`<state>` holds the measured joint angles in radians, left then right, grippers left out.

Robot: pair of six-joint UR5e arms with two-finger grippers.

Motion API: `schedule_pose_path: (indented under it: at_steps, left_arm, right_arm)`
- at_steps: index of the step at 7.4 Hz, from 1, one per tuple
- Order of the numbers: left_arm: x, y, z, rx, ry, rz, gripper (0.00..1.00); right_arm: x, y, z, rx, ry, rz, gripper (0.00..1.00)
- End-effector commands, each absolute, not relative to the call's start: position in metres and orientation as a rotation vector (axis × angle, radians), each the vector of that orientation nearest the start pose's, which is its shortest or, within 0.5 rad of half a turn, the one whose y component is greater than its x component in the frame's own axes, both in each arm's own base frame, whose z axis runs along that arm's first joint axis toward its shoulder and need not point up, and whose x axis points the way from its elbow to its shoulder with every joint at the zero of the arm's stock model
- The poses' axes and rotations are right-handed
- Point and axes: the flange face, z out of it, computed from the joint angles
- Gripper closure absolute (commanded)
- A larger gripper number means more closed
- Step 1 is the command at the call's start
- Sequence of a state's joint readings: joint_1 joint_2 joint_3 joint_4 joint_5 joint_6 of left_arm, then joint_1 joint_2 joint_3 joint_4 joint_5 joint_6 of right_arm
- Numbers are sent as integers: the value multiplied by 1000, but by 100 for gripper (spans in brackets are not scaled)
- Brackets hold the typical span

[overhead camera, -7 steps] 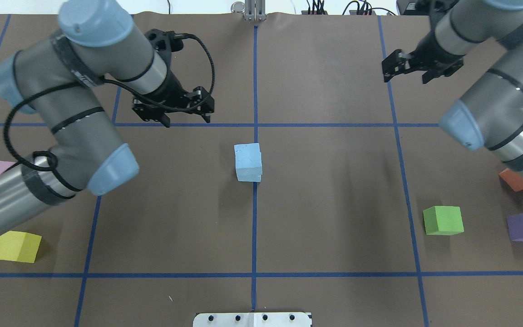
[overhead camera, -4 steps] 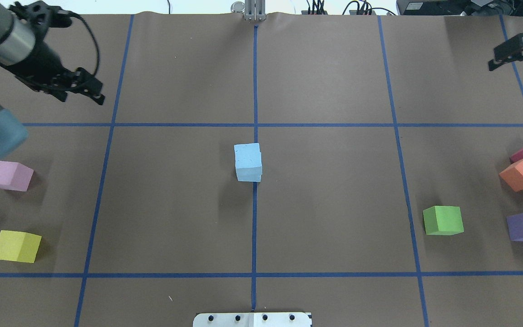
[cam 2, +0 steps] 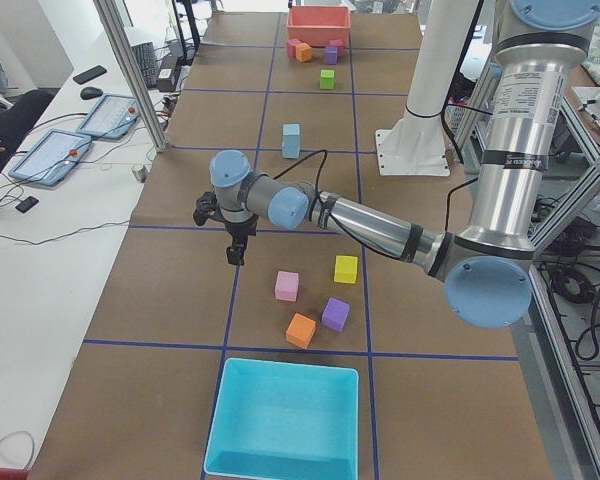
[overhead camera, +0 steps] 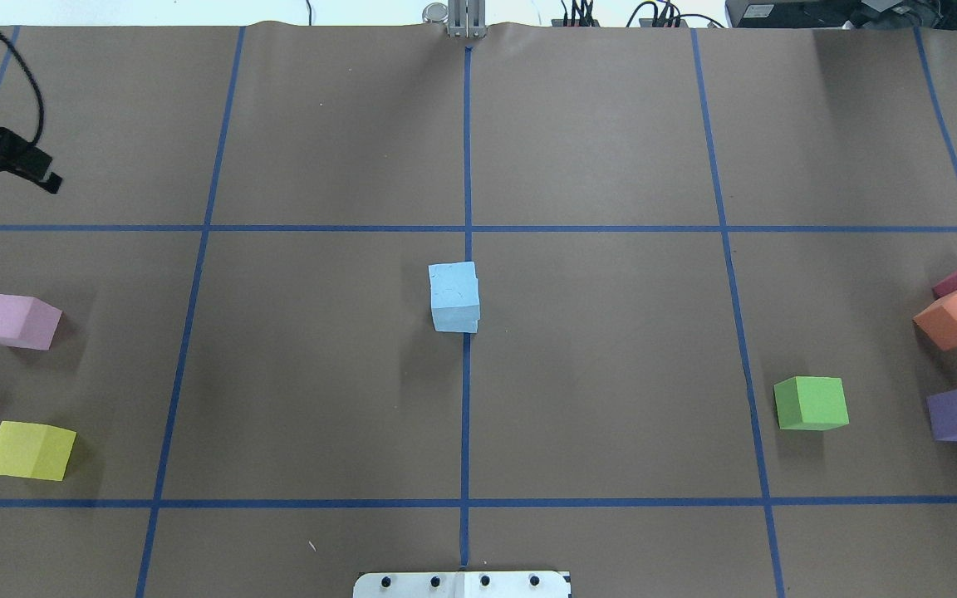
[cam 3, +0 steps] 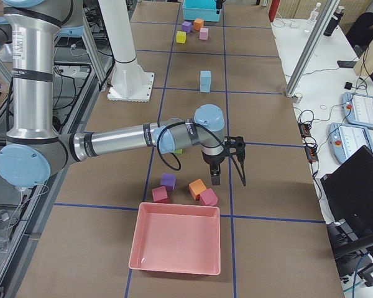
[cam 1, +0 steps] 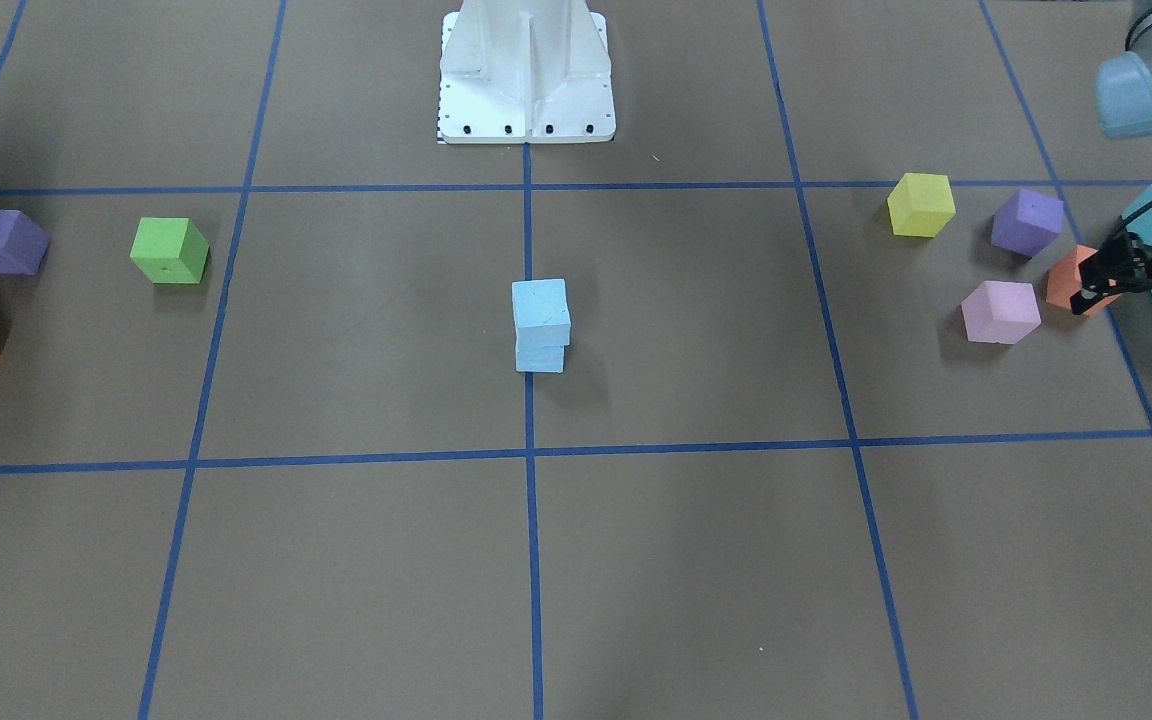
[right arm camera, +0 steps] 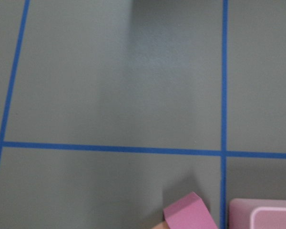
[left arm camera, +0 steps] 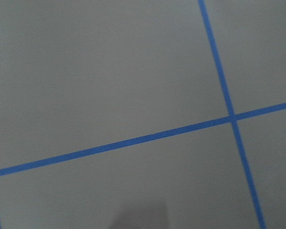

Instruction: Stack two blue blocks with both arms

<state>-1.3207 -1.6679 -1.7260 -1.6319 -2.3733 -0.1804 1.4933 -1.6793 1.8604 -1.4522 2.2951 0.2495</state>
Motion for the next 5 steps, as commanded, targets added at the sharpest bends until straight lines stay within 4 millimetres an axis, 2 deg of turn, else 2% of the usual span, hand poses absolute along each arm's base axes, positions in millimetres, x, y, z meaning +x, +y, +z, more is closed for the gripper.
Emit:
schedule_pose_path:
  at_steps: [1, 3, 5]
  left_arm:
    - [22, -519, 600, 56, 830, 147, 1]
    - [15, -501, 619, 21, 837, 123, 1]
    - [15, -499, 621, 15, 841, 120, 1]
  right_arm:
    - [41, -443, 573, 138, -749, 75, 0]
    - [42, -441, 576, 135, -746, 80, 0]
    - [41, -438, 578, 128, -746, 80, 0]
